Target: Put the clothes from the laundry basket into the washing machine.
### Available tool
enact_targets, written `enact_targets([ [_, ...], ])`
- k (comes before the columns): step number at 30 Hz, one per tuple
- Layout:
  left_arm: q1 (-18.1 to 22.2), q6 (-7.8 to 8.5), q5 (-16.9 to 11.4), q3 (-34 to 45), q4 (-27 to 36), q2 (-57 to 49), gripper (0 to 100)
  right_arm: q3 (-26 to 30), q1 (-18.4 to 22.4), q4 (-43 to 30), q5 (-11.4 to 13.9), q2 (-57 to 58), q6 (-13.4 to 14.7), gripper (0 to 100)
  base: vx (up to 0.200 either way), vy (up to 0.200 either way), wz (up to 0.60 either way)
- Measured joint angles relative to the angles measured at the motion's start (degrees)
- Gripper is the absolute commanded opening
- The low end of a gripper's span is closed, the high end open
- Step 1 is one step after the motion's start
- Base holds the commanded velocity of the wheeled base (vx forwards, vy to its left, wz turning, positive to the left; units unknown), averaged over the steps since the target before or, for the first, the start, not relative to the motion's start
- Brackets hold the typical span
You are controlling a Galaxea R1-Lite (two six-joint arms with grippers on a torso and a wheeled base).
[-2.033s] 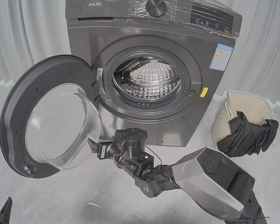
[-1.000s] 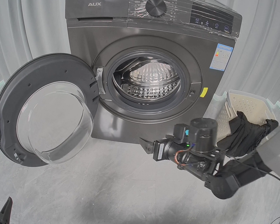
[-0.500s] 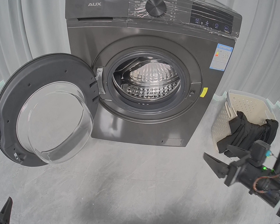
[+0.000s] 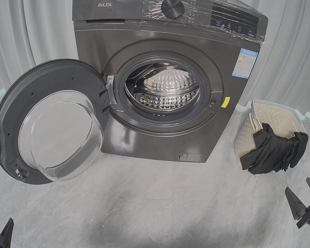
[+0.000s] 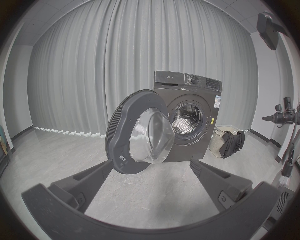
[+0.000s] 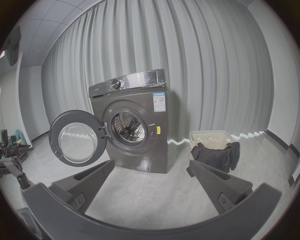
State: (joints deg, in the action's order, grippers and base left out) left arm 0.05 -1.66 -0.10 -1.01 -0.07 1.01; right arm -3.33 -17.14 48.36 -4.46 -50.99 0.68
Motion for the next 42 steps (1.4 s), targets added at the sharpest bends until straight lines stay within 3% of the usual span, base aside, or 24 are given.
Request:
enact_targets([
  [6, 0.05, 0.11, 0.00, 0.00, 0.00, 0.00, 100, 1.99, 3.08, -13.80, 0.26, 13.84, -0.28, 100, 0.000, 0.000, 0.00],
  [13, 0.02, 0.27, 0.00, 0.00, 0.05, 0.00, 100, 2.32, 6.97, -35.41, 1.24, 32.15, -0.30, 100, 0.000, -0.200, 0.00],
  [16, 0.00, 0.29, 0.02, 0.00, 0.05, 0.00, 100, 2.32, 8.41, -40.48, 1.27, 38.01, 0.07, 100, 0.000, -0.200, 0.00],
  [22, 0.02, 0.29, 0.00, 0.00, 0.05, 0.00, 100, 2.32, 11.25, -41.94, -1.99, 43.84, 0.11, 100, 0.000, -0.200, 0.00],
  [24, 0.05, 0.32, 0.00, 0.00, 0.07, 0.00, 100, 2.32, 12.63, -42.95, -0.51, 44.89, -0.15, 100, 0.000, -0.200, 0.00],
  [29, 0.02, 0.29, 0.00, 0.00, 0.07, 0.00, 100, 2.32, 15.66, -48.18, 6.31, 47.91, -1.37, 100, 0.000, 0.000, 0.00],
  [33, 0.02, 0.27, 0.00, 0.00, 0.02, 0.00, 100, 2.32, 16.90, -49.31, 6.23, 49.31, -1.91, 100, 0.000, 0.000, 0.00],
  [42, 0.00, 0.29, 0.02, 0.00, 0.07, 0.00, 100, 2.32, 17.25, -49.40, 6.02, 50.26, -1.30, 100, 0.000, -0.200, 0.00],
])
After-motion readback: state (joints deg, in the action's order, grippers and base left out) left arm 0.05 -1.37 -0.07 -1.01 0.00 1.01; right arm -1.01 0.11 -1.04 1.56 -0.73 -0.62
